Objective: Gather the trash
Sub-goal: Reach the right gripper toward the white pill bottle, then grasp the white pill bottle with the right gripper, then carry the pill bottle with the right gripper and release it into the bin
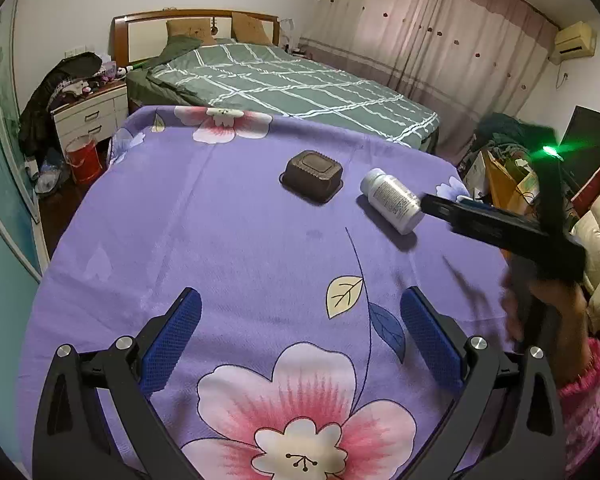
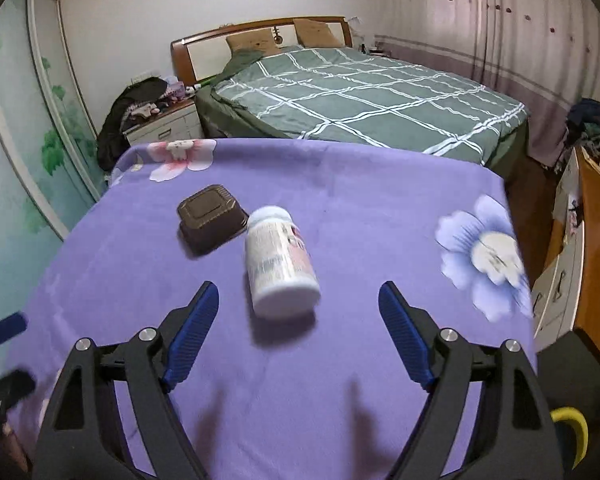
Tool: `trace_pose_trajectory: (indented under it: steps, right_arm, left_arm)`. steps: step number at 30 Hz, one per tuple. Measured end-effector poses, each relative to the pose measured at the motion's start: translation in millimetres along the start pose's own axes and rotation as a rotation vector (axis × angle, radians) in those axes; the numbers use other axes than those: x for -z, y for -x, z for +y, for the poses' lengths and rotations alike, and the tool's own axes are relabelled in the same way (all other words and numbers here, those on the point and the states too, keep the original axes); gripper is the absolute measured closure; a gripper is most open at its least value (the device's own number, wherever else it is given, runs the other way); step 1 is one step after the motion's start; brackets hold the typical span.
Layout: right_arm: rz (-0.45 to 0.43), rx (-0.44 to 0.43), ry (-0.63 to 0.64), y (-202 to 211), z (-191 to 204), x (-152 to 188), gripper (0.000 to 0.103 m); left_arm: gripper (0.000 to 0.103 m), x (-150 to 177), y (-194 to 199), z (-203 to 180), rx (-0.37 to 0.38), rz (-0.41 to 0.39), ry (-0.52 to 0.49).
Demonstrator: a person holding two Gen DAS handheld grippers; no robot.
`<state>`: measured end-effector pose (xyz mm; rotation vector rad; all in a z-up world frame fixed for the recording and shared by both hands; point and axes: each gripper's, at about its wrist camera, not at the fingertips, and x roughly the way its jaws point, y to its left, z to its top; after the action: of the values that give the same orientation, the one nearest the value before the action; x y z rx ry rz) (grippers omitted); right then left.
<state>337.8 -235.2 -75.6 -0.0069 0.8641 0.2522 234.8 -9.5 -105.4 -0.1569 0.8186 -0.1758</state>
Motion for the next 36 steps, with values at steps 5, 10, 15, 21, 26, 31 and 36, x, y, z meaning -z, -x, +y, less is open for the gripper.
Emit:
trace_pose_trajectory:
  steps: [5, 10, 15, 21, 26, 31, 36]
  right_arm:
    - [0.060, -0.015, -0.019, -35.0, 0.6, -4.7, 0.025]
    - [0.100, -0.044, -0.029, -46.8, 1.2, 0.3, 0.053]
    - [0.097, -0.037, -0.067, -32.6, -6.4, 7.2, 0.055]
    - [0.053, -0.036, -0.110, 14.9, -17.9, 22.8, 0.058]
    - [-0.007, -0.026, -0.147, 68.6, -33.7, 54.2, 0.058]
    - [-0.056, 0.013, -0.205, 114.1, -59.1, 92.1, 0.058]
    - [-0.072, 0.122, -0.312, 155.4, -104.8, 141.0, 0.058]
  left_arm:
    - [0.005, 0.4, -4.2, 1.2, 0.006, 0.006, 0.002]
    - [0.005, 0.9, -9.0, -0.2, 0.015, 0.011, 0.003]
    - [0.005, 4.2, -9.9, -5.0, 0.024, 0.019, -0.010]
    - [0.005, 8.8, -5.2, -11.3, 0.034, 0.015, -0.016]
    - [0.005, 14.8, -3.2, -22.3, 0.049, 0.023, -0.035]
    - [0.005, 20.7, 2.8, -33.8, 0.059, 0.025, -0.057]
    - [0.005, 23.3, 8.3, -44.1, 0.068, 0.019, -0.072]
